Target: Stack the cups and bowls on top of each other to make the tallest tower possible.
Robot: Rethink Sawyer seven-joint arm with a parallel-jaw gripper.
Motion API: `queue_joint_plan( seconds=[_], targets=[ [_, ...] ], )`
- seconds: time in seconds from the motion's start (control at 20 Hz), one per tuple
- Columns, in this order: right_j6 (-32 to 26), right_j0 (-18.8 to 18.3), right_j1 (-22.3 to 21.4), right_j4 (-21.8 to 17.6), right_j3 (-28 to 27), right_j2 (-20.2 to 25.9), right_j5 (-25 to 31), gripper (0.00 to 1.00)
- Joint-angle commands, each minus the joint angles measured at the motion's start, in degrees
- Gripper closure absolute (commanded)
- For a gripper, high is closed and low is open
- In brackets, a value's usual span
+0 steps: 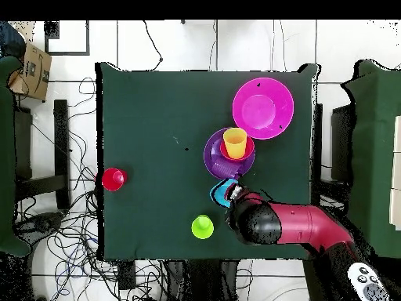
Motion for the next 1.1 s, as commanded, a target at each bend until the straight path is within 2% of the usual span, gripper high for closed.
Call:
queue_joint_plan(
  seconds=[0.05,0.35,0.6,0.7,0.9,0.95,1.1],
  targets=[
    [4.8,5.1,1.2,-5.6,-6.5,-5.0,-7.9,0.0],
    [5.1,7.3,1.1,-4.6,-6.9,-8.0,-10.7,0.0],
    [3.9,7.8,0.5,-3.3,-7.5,-8.4,-12.2,0.0],
    [3.2,7.3,-0.3,-1.9,-6.7,-7.6,-10.3,0.0],
    [2.9,7.3,-0.4,-1.4,-6.8,-7.7,-9.5,0.0],
    [3.0,7.4,-0.4,-1.5,-6.9,-7.8,-9.4,1.0],
    [3.3,8.1,-0.4,-1.8,-7.0,-8.7,-9.4,1.0]
  ],
)
